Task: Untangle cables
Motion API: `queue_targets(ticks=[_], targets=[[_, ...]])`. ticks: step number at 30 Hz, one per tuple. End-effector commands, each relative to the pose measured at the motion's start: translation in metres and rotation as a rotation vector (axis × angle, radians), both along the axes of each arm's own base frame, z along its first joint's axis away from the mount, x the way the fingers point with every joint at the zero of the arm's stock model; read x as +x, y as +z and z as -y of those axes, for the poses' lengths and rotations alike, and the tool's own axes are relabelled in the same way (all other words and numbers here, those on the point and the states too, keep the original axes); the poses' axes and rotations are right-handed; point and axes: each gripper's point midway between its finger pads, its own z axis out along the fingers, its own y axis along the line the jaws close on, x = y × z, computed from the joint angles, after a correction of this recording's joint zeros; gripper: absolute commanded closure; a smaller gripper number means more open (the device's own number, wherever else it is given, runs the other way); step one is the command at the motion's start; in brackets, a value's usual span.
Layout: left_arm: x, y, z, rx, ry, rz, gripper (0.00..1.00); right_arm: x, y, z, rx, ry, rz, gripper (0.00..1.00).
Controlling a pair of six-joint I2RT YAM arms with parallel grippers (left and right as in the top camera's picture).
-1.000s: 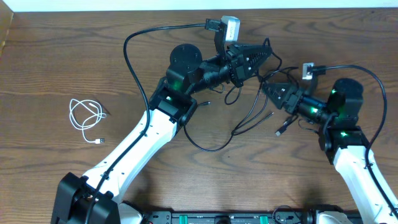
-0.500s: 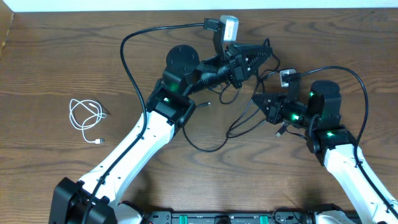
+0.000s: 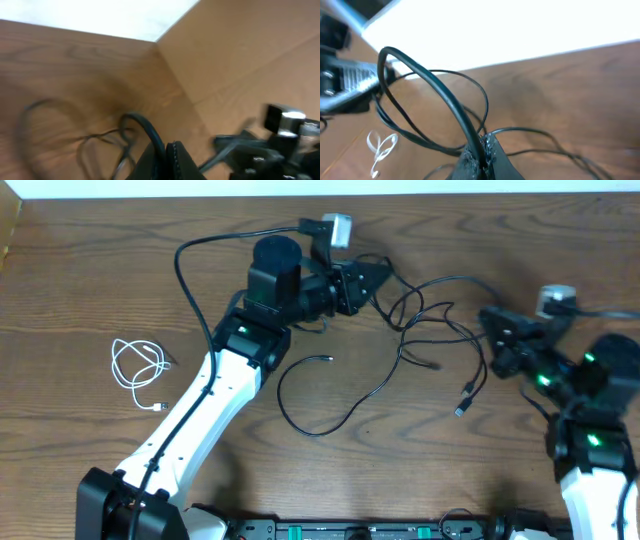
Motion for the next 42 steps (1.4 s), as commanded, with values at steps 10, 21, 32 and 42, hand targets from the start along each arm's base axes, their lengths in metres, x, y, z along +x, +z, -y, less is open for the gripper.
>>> queue_targets(ticks=[10, 21, 32, 42], targets=[[0.044, -0.021, -0.055, 0.245, 0.361, 0.071, 0.92, -0.03, 0.038, 0.107, -0.064, -0.446, 0.087, 0.99], [0.07, -0.043, -0.144, 0.497, 0.852, 0.043, 0.92, -0.051, -0.005, 0.184, -0.049, -0.886, -0.126, 0.99], [0.07, -0.043, -0.145, 0.497, 0.859, 0.042, 0.92, -0.065, -0.036, 0.196, -0.075, -0.988, -0.267, 0.99], [0.063, -0.03, -0.22, 0.581, 1.306, 0.048, 0.92, -0.087, -0.052, 0.218, -0.032, -1.185, -0.354, 0.99]])
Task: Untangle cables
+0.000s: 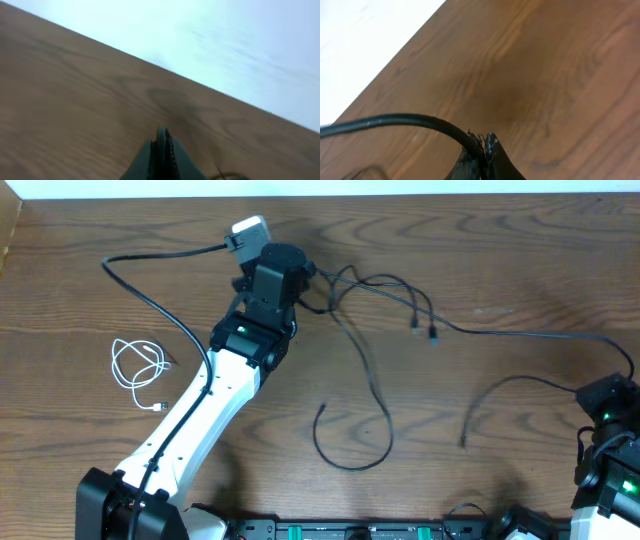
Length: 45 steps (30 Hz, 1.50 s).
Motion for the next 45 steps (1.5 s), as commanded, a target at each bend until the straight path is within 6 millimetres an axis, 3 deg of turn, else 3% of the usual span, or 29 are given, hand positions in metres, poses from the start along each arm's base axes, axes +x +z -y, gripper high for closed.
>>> queue_targets(ticks=[1, 3, 8, 11, 12, 13, 15, 19, 25, 31, 34, 36, 39, 40, 45], targets=[[-0.006, 0.024, -0.03, 0.035, 0.159, 0.068, 0.92, -0.005, 0.01, 0.011, -0.015, -0.081, 0.02, 0.98], [-0.004, 0.018, -0.018, 0.025, 0.084, 0.039, 0.92, -0.005, 0.01, 0.011, -0.016, -0.081, 0.018, 0.94], [-0.011, -0.002, 0.068, 0.083, -0.515, -0.079, 0.92, 0.006, 0.0, 0.003, 0.034, -0.02, 0.006, 0.93], [-0.026, -0.013, 0.09, 0.083, -0.684, -0.127, 0.92, 0.021, -0.011, -0.019, 0.082, 0.147, -0.016, 0.88], [-0.029, -0.015, 0.093, 0.073, -0.705, -0.143, 0.92, 0.028, -0.013, -0.032, 0.099, 0.241, -0.017, 0.78], [-0.033, -0.018, 0.095, 0.064, -0.721, -0.156, 0.92, 0.033, -0.014, -0.044, 0.11, 0.328, -0.012, 0.57], [-0.038, -0.021, 0.1, 0.036, -0.757, -0.175, 0.92, 0.04, -0.013, -0.071, 0.134, 0.512, 0.013, 0.36], [-0.039, -0.016, 0.106, -0.074, -0.729, -0.173, 0.92, 0.043, -0.001, -0.11, 0.165, 0.74, 0.081, 0.19], [-0.036, 0.012, 0.107, -0.262, -0.638, -0.105, 0.92, 0.036, 0.012, -0.154, 0.206, 0.92, 0.134, 0.17], [-0.044, 0.062, 0.103, -0.424, -0.59, 0.015, 0.92, 0.025, 0.005, -0.207, 0.174, 1.152, 0.092, 0.2], [-0.052, 0.081, 0.1, -0.466, -0.582, 0.05, 0.92, 0.021, 0.003, -0.232, 0.187, 1.247, 0.08, 0.28], [-0.058, 0.09, 0.097, -0.489, -0.577, 0.067, 0.92, 0.019, 0.003, -0.251, 0.233, 1.296, 0.07, 0.39], [-0.063, 0.099, 0.095, -0.547, -0.556, 0.075, 0.92, 0.014, 0.005, -0.276, 0.318, 1.364, 0.07, 0.42], [-0.063, 0.1, 0.095, -0.577, -0.544, 0.073, 0.92, 0.009, 0.011, -0.295, 0.34, 1.45, 0.092, 0.39], [-0.063, 0.098, 0.097, -0.698, -0.497, 0.041, 0.92, 0.003, 0.009, -0.339, 0.298, 1.606, 0.105, 0.36]])
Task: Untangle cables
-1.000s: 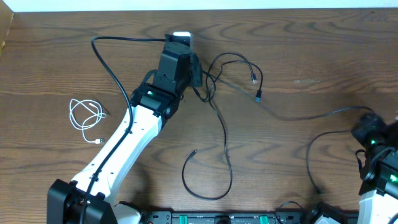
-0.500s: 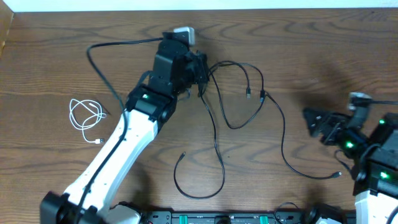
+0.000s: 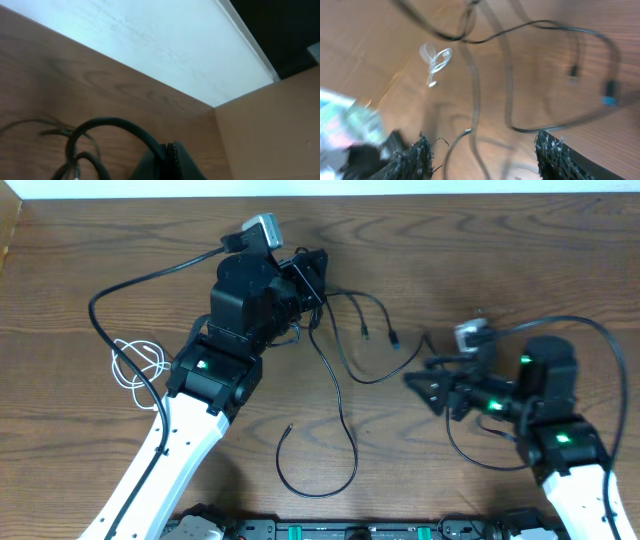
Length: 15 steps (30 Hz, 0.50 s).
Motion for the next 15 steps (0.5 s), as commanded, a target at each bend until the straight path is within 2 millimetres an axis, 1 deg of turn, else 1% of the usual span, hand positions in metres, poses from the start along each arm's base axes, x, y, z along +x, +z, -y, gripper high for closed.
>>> queue_targets(ticks=[1, 4, 5, 8, 10, 13, 15], targets=[[-0.001, 0.013, 0.001, -0.137, 0.029, -0.051, 0.92, -0.006, 0.001, -0.031, 0.003, 0.095, 0.002, 0.36], [-0.001, 0.013, 0.001, -0.18, 0.04, -0.077, 0.92, -0.005, -0.01, -0.054, -0.025, 0.156, 0.032, 0.37], [-0.002, 0.013, 0.002, -0.186, 0.04, -0.082, 0.92, -0.003, -0.015, -0.062, -0.029, 0.177, 0.038, 0.39], [-0.004, 0.014, 0.006, -0.192, 0.012, -0.087, 0.92, 0.006, -0.03, -0.085, -0.027, 0.23, 0.056, 0.4], [-0.007, 0.014, 0.009, -0.198, -0.012, -0.092, 0.92, 0.015, -0.042, -0.095, -0.032, 0.238, 0.063, 0.41], [-0.009, 0.014, 0.012, -0.218, -0.028, -0.107, 0.92, 0.028, -0.063, -0.109, -0.037, 0.246, 0.073, 0.44], [-0.009, 0.014, 0.013, -0.223, -0.029, -0.111, 0.92, 0.031, -0.072, -0.117, -0.027, 0.263, 0.081, 0.46]])
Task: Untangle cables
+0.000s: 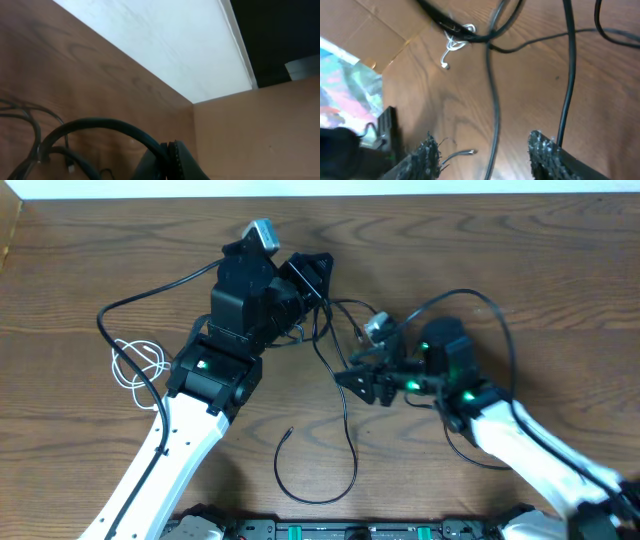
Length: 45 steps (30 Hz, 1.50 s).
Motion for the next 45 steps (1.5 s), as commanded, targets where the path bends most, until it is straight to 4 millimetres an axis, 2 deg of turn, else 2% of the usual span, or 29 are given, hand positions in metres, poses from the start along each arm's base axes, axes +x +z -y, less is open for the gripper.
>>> queue_targets(ticks=[1, 8, 13, 17, 20, 22, 24, 26, 30, 32, 34, 38, 41, 45], targets=[[-0.003, 0.015, 0.004, -0.046, -0.025, 0.012, 0.92, 0.005, -0.018, -0.015, -0.003, 0.029, 0.003, 0.46], [-0.002, 0.019, 0.004, -0.095, -0.011, -0.001, 0.92, 0.003, -0.031, -0.029, -0.008, 0.054, 0.016, 0.46], [-0.006, 0.022, 0.01, -0.133, -0.043, -0.017, 0.92, 0.009, -0.029, -0.035, -0.008, 0.031, 0.064, 0.48], [-0.009, 0.022, 0.014, -0.14, -0.074, -0.023, 0.92, 0.014, -0.016, -0.039, 0.032, 0.022, 0.105, 0.53], [-0.01, 0.022, 0.015, -0.141, -0.078, -0.024, 0.92, 0.016, -0.011, -0.04, 0.047, 0.021, 0.129, 0.61], [-0.01, 0.022, 0.015, -0.141, -0.078, -0.024, 0.92, 0.017, -0.009, -0.04, 0.051, 0.021, 0.134, 0.69], [-0.01, 0.022, 0.015, -0.141, -0.078, -0.023, 0.92, 0.017, -0.009, -0.04, 0.05, 0.021, 0.134, 0.81], [-0.01, 0.022, 0.015, -0.14, -0.078, -0.024, 0.92, 0.017, -0.01, -0.04, 0.05, 0.021, 0.133, 0.98], [-0.008, 0.022, 0.013, -0.134, -0.068, -0.018, 0.92, 0.019, -0.012, -0.037, 0.043, 0.012, 0.123, 0.99], [-0.003, 0.022, 0.005, -0.087, -0.034, 0.017, 0.92, 0.022, -0.012, -0.029, 0.03, -0.009, 0.101, 0.99], [0.006, 0.021, -0.007, -0.035, 0.018, 0.052, 0.92, 0.023, -0.009, -0.018, 0.016, -0.034, 0.078, 0.99], [0.029, 0.019, -0.054, 0.076, 0.206, 0.105, 0.92, 0.026, 0.013, 0.024, -0.014, -0.13, 0.042, 0.99], [0.044, 0.016, -0.095, 0.107, 0.351, 0.102, 0.92, 0.035, 0.033, 0.083, -0.07, -0.336, 0.037, 0.99], [0.059, 0.012, -0.131, 0.113, 0.445, 0.099, 0.92, 0.032, 0.047, 0.184, -0.207, -0.701, 0.05, 0.99]])
